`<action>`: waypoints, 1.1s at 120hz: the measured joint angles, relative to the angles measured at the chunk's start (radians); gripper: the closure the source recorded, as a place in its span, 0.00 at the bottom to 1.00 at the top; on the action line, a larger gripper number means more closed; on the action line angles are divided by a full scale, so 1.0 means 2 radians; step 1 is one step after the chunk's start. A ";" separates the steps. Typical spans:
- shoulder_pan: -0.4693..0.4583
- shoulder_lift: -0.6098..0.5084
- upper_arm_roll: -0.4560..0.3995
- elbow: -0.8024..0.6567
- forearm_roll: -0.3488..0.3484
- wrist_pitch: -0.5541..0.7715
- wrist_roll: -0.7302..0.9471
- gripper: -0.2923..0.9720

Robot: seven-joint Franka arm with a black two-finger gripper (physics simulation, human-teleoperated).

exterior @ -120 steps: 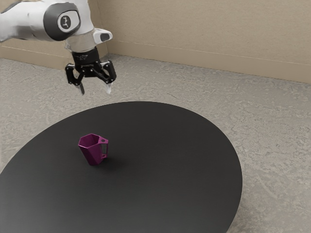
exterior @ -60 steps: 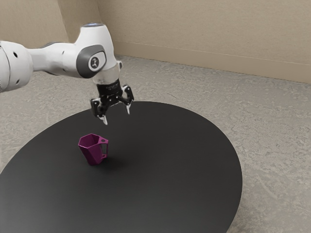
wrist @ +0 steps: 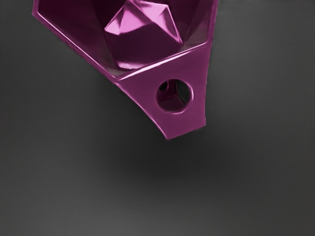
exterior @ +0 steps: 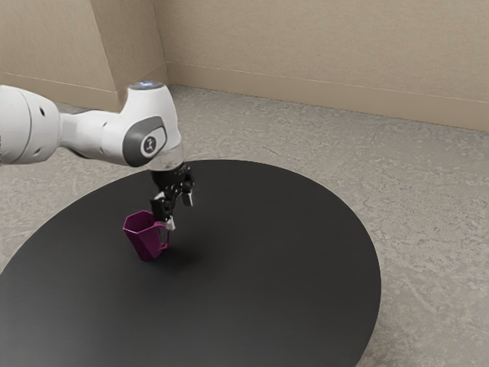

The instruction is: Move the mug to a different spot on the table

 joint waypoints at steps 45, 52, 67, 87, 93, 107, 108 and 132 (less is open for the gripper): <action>0.000 0.040 0.000 0.010 0.065 0.016 -0.129 0.25; 0.001 0.043 0.001 0.010 0.066 0.016 -0.144 0.25; 0.002 0.052 0.005 0.014 0.069 0.017 -0.171 0.25; 0.002 0.064 0.012 0.020 0.072 0.019 -0.200 0.25; 0.002 0.065 0.013 0.020 0.072 0.019 -0.207 0.25; 0.003 0.071 0.015 0.023 0.073 0.021 -0.221 0.25; 0.003 0.072 0.016 0.024 0.073 0.021 -0.222 0.25; 0.002 0.090 0.018 0.033 0.073 0.022 -0.239 0.25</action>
